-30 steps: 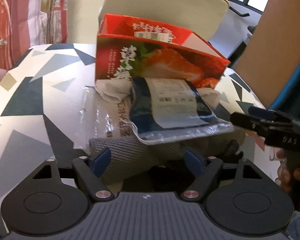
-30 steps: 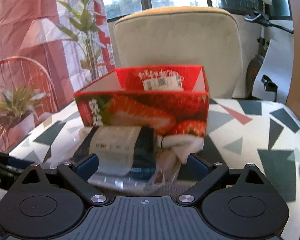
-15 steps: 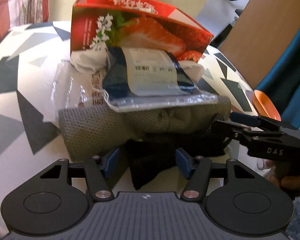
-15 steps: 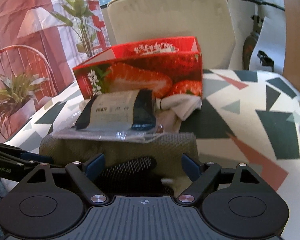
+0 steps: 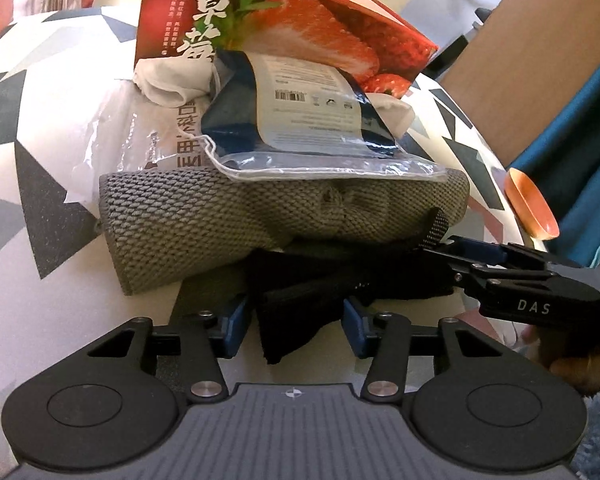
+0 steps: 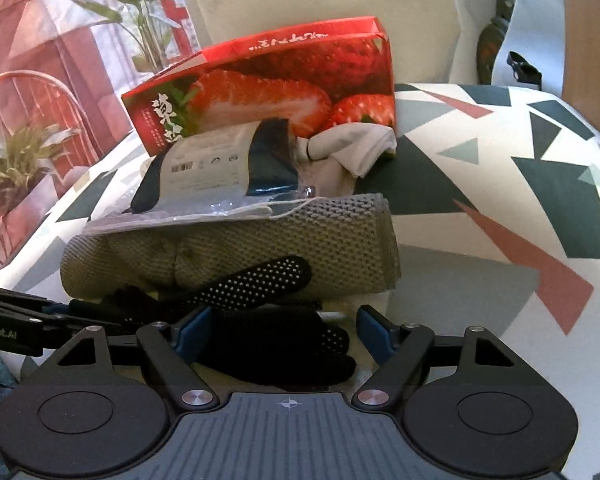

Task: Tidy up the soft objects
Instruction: 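Close both grippers on the black dotted glove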

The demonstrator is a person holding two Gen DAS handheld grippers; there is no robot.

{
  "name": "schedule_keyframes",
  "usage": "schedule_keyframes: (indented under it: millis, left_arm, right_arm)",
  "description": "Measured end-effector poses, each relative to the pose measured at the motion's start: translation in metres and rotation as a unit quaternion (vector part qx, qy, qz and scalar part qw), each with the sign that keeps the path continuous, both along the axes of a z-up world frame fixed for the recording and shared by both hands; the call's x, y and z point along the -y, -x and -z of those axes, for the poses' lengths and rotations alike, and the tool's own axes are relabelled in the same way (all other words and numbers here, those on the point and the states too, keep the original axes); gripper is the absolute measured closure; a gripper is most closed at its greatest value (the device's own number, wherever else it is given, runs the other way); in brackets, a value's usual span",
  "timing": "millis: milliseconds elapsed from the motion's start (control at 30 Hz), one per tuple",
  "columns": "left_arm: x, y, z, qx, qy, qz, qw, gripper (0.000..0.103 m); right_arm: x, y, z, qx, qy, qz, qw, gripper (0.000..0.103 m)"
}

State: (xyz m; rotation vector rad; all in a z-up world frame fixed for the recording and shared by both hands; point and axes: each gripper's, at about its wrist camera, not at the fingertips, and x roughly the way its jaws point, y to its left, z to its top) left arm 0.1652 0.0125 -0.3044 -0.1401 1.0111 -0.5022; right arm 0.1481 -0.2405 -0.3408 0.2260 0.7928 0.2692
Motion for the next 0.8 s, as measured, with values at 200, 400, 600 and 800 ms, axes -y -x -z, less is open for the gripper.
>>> schedule_keyframes:
  millis: [200,400,600,800]
  left_arm:
    - [-0.0017,0.0001,0.0010,0.001,0.005,0.000,1.0000,0.054]
    - [-0.0038,0.0008,0.0014,0.001,0.010,-0.001,1.0000,0.055]
    - [-0.0035,0.0006,0.0016,-0.003,0.009,-0.002,1.0000,0.055]
    - [-0.0037,0.0006,0.0019,-0.003,0.010,-0.002,0.9999,0.055]
  right_arm:
    - [-0.0019,-0.0013,0.0028,-0.010,0.003,-0.004,1.000,0.029]
    - [-0.0049,-0.0026,0.0039,-0.014,0.003,-0.014,1.000,0.038]
    - [-0.0050,-0.0024,0.0033,-0.014,-0.004,-0.020,1.000,0.047]
    - [-0.0073,-0.0028,0.0035,-0.013,-0.007,-0.029,0.999,0.055]
